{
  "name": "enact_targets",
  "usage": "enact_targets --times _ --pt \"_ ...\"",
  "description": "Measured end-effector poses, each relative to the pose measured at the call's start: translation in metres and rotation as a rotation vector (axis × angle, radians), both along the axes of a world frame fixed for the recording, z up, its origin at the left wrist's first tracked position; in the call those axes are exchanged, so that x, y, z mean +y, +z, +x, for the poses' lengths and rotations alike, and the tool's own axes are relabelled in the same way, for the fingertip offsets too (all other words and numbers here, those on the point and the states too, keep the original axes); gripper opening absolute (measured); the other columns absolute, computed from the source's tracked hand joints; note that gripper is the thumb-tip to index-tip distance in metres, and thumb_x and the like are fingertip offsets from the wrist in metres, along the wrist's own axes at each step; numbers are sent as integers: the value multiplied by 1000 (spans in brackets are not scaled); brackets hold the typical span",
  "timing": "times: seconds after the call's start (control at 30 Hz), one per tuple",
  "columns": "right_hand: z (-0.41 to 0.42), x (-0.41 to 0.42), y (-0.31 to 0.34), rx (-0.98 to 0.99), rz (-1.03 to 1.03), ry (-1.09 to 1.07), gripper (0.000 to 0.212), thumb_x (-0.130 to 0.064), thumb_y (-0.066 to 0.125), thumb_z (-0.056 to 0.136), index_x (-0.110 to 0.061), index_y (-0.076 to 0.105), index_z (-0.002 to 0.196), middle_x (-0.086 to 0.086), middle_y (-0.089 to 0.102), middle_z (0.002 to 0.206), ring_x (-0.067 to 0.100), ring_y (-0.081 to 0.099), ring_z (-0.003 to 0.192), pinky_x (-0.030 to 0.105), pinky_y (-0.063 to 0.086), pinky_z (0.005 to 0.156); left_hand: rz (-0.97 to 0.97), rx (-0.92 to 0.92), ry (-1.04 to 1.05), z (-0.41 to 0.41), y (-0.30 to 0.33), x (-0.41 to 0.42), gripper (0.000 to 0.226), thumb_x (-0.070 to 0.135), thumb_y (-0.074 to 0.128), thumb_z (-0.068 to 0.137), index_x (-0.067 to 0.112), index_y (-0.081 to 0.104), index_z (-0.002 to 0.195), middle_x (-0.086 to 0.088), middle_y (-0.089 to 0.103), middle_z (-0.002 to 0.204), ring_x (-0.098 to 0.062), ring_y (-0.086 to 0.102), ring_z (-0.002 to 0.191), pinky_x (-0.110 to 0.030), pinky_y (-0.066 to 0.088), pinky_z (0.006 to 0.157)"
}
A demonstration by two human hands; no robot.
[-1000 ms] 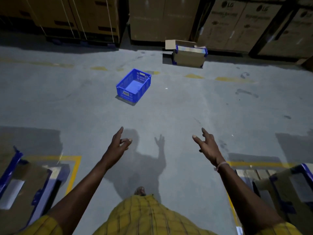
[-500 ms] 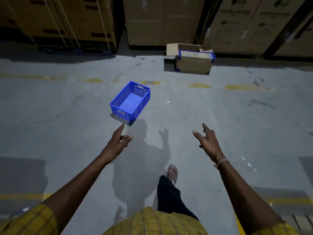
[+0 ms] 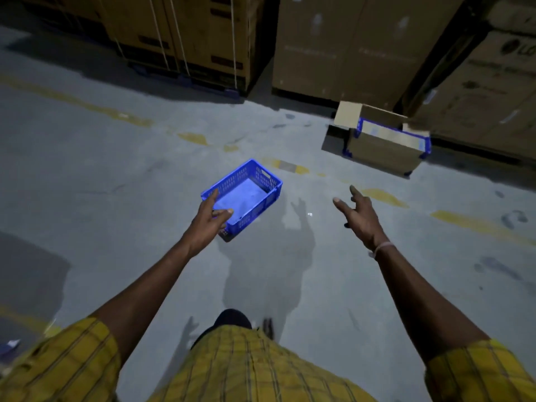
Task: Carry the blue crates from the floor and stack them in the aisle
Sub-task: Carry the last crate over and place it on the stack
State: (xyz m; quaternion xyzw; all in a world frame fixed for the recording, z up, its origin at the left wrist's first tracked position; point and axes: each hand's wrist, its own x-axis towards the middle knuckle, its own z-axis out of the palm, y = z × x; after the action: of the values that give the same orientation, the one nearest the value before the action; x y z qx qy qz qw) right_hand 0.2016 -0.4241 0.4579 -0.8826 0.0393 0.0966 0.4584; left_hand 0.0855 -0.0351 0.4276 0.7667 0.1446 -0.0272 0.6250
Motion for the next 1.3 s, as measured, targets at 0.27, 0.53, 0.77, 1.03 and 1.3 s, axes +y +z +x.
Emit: enact_targets --times 0.27,0.53,0.77,1.03,1.3 --pt "193 36 -21 17 2 99 98 -85 59 70 -42 28 153 -4 30 156 19 54 122 53 48 103 14 -16 95 167 -23 19 75 31 64 99 32 19 160 6 27 157 -5 62 117 -36 56 97" --pt "375 93 -44 66 -63 193 97 -84 59 71 -40 29 153 -4 33 152 23 50 130 52 48 104 -25 28 256 317 -57 61 75 27 62 100 27 18 161 0 26 161 -1 62 111 -26 57 90" --pt "491 153 -54 75 -111 401 95 -82 58 75 -38 28 154 -2 35 150 24 54 126 51 48 103 65 118 383 378 -70 85 75 34 62 99 29 19 160 -6 35 157 -19 63 121 -10 51 79" --pt "607 220 -80 70 -136 677 84 -60 64 87 -30 27 156 2 34 150 26 52 128 43 41 110 114 171 656 421 -86 75 77 37 62 99 28 18 161 1 25 159 -12 51 132 -37 47 108" --pt "689 265 -163 45 -223 905 84 -57 63 89 -28 25 157 5 36 146 24 40 137 36 34 114 106 250 825 447 -147 56 82 36 63 99 26 12 162 4 10 168 -11 25 150 -38 27 123"
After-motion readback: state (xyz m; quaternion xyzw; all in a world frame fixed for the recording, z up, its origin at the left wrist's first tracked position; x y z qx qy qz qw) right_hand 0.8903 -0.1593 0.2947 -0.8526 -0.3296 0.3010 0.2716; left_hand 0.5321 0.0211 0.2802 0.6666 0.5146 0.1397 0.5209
